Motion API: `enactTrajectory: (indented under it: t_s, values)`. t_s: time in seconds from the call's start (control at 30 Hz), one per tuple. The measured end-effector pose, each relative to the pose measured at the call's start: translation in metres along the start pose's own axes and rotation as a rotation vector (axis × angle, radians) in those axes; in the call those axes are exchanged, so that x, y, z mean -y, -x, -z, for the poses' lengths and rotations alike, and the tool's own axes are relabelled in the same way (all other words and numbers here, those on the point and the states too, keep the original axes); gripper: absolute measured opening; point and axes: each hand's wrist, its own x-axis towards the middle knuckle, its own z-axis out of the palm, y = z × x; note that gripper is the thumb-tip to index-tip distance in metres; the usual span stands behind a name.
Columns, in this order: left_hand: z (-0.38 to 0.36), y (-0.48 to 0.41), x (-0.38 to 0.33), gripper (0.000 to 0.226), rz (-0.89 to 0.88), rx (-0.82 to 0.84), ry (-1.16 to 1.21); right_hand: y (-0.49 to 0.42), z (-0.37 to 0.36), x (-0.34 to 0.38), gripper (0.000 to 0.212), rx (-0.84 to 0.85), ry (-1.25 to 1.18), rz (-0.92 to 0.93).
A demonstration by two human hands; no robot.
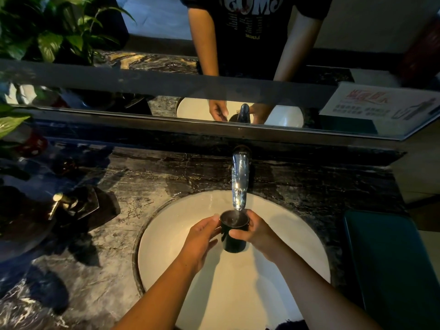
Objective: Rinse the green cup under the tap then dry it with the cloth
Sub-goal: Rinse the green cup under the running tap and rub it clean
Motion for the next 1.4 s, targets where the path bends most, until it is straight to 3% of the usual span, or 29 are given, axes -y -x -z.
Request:
enactTrajectory:
  t_s: [0.37, 0.7, 0.9, 1.1, 1.3, 1.4]
  values:
    - [0.0, 0.002, -0.002, 0.03, 0.001, 0.001, -0.005, 0.0, 0.007, 0.001, 0.068, -0.019, 0.016, 0.01]
    - [-0.007, 0.003, 0.007, 0.028, 0.017, 0.025, -0.001, 0.008, 0.005, 0.003, 0.07, -0.036, 0.217, 0.019]
    - [-0.009, 0.004, 0.016, 0.033, 0.081, 0.102, 0.133, 0.019, 0.004, 0.004, 0.055, 0.012, 0.173, -0.054]
    - [-0.01, 0.004, 0.025, 0.041, 0.149, 0.136, 0.207, 0.024, 0.001, 0.0, 0.08, 0.026, 0.088, -0.174]
    - [-0.007, 0.005, 0.031, 0.048, 0.22, 0.178, 0.215, 0.031, 0.005, 0.002, 0.069, 0.045, 0.091, -0.298]
    - [-0.008, 0.008, 0.033, 0.047, 0.238, 0.18, 0.234, 0.034, 0.007, 0.005, 0.081, 0.051, 0.105, -0.326]
